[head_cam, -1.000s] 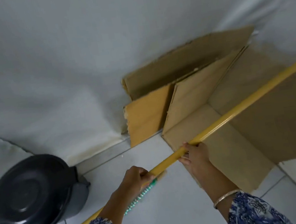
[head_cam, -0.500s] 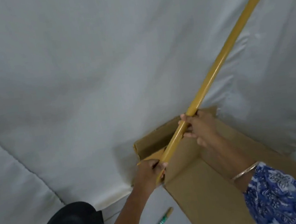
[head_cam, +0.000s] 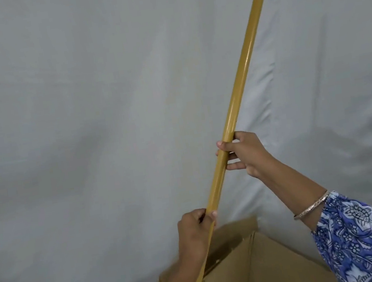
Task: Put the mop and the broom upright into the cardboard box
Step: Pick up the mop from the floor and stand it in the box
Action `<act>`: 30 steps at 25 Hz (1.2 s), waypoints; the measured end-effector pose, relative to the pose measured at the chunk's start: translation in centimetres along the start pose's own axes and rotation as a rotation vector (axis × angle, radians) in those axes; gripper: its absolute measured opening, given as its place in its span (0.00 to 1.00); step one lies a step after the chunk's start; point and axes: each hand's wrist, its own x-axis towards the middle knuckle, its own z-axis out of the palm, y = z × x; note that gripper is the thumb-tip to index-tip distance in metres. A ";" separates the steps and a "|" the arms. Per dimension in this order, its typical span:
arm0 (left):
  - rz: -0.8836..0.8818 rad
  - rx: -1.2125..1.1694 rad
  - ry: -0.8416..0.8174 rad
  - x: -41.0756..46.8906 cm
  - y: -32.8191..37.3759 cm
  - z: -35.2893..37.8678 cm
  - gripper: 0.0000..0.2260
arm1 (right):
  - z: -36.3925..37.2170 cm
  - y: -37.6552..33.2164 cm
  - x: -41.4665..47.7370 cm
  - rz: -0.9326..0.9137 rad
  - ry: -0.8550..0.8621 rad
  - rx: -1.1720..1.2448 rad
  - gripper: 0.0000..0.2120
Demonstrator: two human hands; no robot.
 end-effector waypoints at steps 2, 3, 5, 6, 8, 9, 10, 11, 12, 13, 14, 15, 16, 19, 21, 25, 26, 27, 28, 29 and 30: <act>0.024 -0.022 0.026 1.1 1.6 1.3 0.09 | -1.2 -1.5 0.8 -0.045 -0.013 -0.004 0.11; 0.038 -0.020 0.039 1.7 2.2 2.3 0.09 | -2.1 -1.9 1.3 -0.064 -0.017 -0.008 0.11; 0.054 -0.022 0.066 3.1 2.9 4.3 0.09 | -3.7 -2.5 2.6 -0.087 -0.022 -0.012 0.13; 0.060 -0.028 0.078 4.0 3.3 5.7 0.09 | -4.9 -2.7 3.4 -0.095 -0.022 -0.013 0.14; 0.074 -0.033 0.103 5.9 4.1 8.7 0.09 | -7.6 -2.8 5.5 -0.114 -0.024 -0.021 0.15; 0.074 -0.039 0.114 6.9 4.5 10.2 0.09 | -9.0 -2.9 6.6 -0.123 -0.030 -0.026 0.15; 0.077 -0.047 0.122 8.0 4.9 11.9 0.09 | -10.6 -2.8 7.9 -0.136 -0.036 -0.028 0.15; 0.080 -0.056 0.129 9.1 5.3 13.4 0.09 | -12.0 -2.8 9.1 -0.150 -0.041 -0.027 0.15; 0.077 -0.063 0.142 10.1 5.7 15.3 0.09 | -13.4 -2.6 10.6 -0.157 -0.048 -0.029 0.16; 0.072 -0.063 0.154 11.2 5.9 17.0 0.09 | -14.8 -2.3 12.0 -0.160 -0.052 -0.030 0.16; 0.068 -0.060 0.160 12.3 6.0 18.3 0.09 | -15.9 -2.0 13.4 -0.163 -0.052 -0.033 0.16; 0.060 -0.064 0.165 13.2 5.9 19.7 0.09 | -16.8 -1.5 14.7 -0.164 -0.055 -0.039 0.16; 0.047 -0.072 0.167 14.2 5.7 21.0 0.09 | -17.8 -0.9 16.1 -0.166 -0.059 -0.045 0.16; 0.011 -0.080 0.185 17.2 4.5 24.3 0.09 | -19.5 1.2 20.0 -0.168 -0.069 -0.066 0.15; -0.012 -0.064 0.192 19.0 3.2 25.4 0.09 | -19.9 2.8 22.1 -0.168 -0.071 -0.080 0.12; -0.038 -0.001 0.190 23.1 -0.9 27.6 0.10 | -19.7 6.9 26.8 -0.167 -0.100 -0.138 0.10; -0.055 0.004 0.195 23.9 -2.1 28.0 0.10 | -19.5 7.9 27.7 -0.161 -0.120 -0.153 0.10; -0.066 0.006 0.200 24.6 -3.1 28.3 0.10 | -19.3 8.7 28.6 -0.156 -0.137 -0.157 0.10; -0.075 0.008 0.204 25.3 -4.1 28.8 0.11 | -19.2 9.8 29.4 -0.152 -0.153 -0.158 0.10; -0.084 0.012 0.209 26.1 -5.0 29.0 0.11 | -19.0 10.6 30.1 -0.154 -0.171 -0.165 0.11; -0.104 0.017 0.215 26.8 -6.1 29.4 0.12 | -18.7 11.6 30.9 -0.147 -0.192 -0.178 0.11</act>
